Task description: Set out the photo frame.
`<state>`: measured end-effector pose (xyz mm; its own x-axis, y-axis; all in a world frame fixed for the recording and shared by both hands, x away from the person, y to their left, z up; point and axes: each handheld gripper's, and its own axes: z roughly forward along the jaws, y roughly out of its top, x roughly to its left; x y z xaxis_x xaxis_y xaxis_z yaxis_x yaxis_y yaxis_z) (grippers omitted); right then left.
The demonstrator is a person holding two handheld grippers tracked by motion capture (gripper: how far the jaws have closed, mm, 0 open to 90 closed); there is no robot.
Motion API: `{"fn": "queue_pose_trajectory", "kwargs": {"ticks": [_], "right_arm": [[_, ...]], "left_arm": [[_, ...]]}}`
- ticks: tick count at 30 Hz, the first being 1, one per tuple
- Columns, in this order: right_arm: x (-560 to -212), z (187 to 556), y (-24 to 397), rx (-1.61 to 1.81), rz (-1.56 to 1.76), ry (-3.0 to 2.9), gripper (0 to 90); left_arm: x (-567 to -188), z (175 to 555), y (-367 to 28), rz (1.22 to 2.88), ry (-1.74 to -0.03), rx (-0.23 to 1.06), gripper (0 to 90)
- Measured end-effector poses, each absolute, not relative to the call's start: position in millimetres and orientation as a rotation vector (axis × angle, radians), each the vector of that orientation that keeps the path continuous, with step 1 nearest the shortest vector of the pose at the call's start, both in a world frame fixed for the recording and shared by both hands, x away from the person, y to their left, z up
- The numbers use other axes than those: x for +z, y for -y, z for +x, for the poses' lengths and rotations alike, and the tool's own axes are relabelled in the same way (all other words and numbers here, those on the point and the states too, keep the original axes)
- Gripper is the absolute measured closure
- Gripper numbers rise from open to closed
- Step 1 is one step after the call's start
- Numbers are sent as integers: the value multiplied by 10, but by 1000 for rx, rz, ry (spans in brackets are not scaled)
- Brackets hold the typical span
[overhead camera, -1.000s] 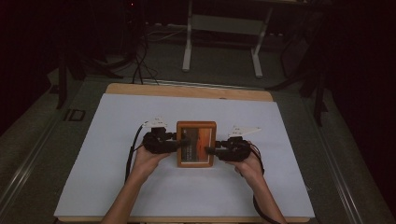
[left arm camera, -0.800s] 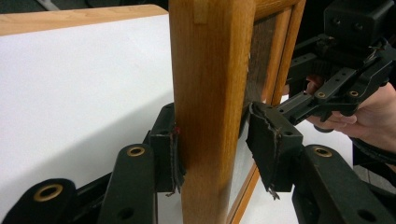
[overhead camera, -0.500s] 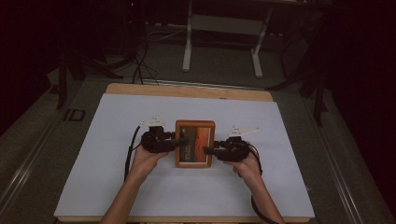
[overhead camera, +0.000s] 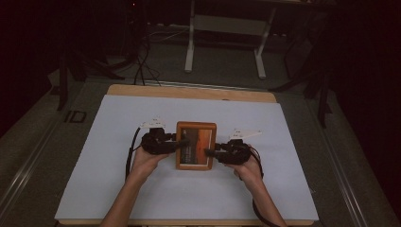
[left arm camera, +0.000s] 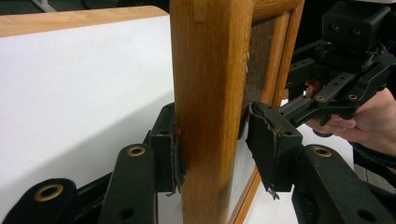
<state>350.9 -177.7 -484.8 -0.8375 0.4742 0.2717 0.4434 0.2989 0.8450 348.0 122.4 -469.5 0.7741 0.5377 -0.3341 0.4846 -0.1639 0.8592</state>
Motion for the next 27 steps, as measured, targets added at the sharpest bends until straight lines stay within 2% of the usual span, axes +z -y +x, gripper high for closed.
{"fn": "queue_pose_trajectory", "kwargs": {"ticks": [27], "right_arm": [[-4978,3542,1751,1595,898,-2507,611]], "left_arm": [[-4818,3560,-1246,1824,-786,37,571]]}}
